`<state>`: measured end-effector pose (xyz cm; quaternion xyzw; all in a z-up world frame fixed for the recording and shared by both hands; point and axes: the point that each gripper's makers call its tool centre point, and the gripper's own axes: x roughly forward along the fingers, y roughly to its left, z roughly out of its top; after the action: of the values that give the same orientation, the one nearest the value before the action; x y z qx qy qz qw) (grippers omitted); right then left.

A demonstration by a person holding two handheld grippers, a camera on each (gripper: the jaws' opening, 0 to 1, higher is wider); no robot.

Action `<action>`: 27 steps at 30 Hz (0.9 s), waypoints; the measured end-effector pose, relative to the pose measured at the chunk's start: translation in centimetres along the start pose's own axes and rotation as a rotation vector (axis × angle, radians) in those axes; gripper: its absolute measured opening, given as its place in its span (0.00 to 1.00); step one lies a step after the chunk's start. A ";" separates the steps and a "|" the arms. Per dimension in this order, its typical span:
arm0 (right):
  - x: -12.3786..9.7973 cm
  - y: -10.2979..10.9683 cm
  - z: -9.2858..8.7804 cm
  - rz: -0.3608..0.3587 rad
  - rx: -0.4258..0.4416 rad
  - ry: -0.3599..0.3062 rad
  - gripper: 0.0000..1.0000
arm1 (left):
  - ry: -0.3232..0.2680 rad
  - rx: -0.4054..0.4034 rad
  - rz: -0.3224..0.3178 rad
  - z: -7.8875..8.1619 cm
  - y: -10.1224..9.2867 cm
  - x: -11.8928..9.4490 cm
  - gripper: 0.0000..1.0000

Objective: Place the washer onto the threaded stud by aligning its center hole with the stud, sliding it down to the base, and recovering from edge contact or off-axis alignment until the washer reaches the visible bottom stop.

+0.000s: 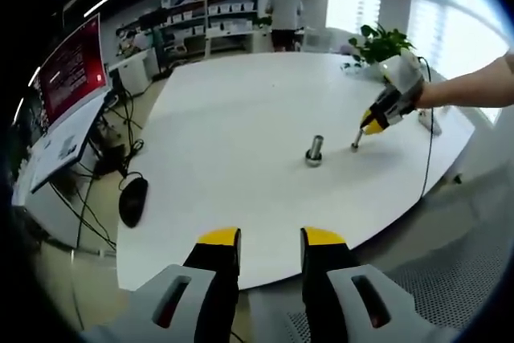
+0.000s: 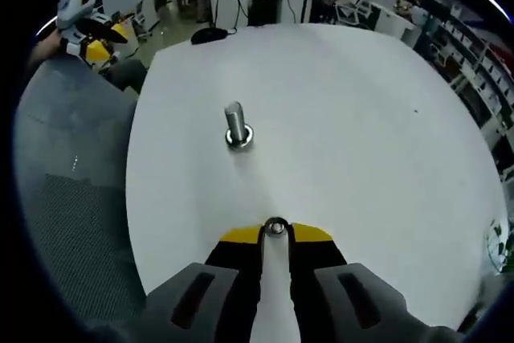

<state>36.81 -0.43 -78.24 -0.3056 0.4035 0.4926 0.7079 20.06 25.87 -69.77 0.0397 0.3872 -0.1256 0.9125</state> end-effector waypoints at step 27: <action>3.1 0.4 -1.0 0.074 -0.118 0.260 0.14 | 0.012 0.003 0.005 -0.2 0.0 0.1 0.28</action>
<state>36.72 0.28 -81.48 -0.3926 0.4732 0.4974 0.6120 19.97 25.94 -69.99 0.0427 0.3923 -0.1236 0.9105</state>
